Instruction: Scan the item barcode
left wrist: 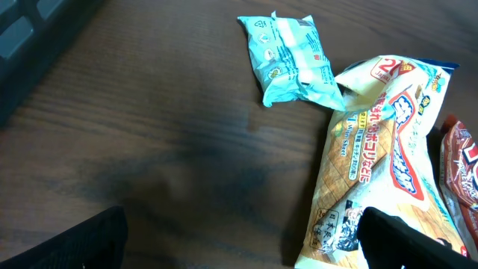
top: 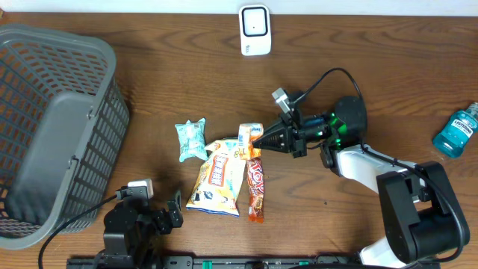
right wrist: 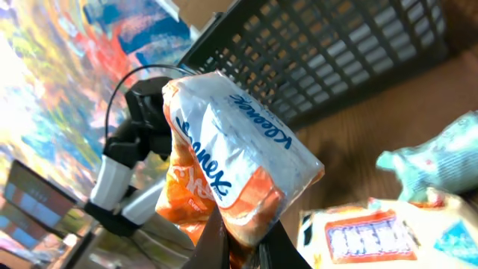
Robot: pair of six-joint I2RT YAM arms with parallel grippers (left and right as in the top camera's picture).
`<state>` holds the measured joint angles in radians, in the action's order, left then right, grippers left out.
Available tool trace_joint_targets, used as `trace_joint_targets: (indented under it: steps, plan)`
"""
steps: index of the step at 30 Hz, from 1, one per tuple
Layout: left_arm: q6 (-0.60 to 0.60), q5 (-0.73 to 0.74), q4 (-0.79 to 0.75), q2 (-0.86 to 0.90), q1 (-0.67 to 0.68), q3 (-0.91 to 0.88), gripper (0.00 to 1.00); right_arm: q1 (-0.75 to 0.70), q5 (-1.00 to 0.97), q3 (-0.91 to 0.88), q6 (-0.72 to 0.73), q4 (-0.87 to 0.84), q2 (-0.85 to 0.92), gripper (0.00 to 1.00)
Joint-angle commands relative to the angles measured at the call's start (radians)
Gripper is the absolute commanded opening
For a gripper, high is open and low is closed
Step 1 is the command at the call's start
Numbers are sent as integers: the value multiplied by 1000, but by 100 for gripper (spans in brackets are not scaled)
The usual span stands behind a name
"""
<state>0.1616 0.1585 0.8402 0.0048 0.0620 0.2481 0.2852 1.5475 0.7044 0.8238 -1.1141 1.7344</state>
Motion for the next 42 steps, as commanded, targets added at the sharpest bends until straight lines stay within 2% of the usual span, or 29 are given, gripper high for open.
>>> trace_joint_targets:
  steps: [1, 4, 11, 14, 18, 21, 26, 29, 32, 37, 42]
  plan:
    - [9, 6, 45, 0, 4, -18, 98, 3, 11, -6, -209, 130, 2, 1]
    - [9, 6, 45, 0, 4, -18, 98, 3, -25, -6, -321, 210, 2, 1]
    - [9, 6, 45, 0, 4, -18, 98, 2, -364, -6, -444, 452, 2, 1]
    - [9, 6, 45, 0, 4, -18, 98, 2, -444, -6, -526, 472, 2, 1]
    - [9, 6, 45, 0, 4, -18, 98, -3, -566, 14, -561, 479, 2, 1]
    - [9, 6, 45, 0, 4, -18, 98, -11, -638, 67, -620, 550, 2, 1]
    - [9, 6, 45, 0, 4, -18, 98, 10, -702, 290, -842, 894, 1, 1]
    - [9, 6, 45, 0, 4, -18, 98, 57, -940, 433, -1040, 1179, 2, 1]
    - [9, 6, 45, 0, 4, -18, 98, 119, -1239, 532, -1190, 1344, 3, 1]
    - [9, 6, 45, 0, 4, -18, 98, 190, -1505, 592, -1389, 1368, 5, 1]
    - [9, 6, 45, 0, 4, -18, 98, 197, -1780, 653, -1598, 1221, 73, 1]
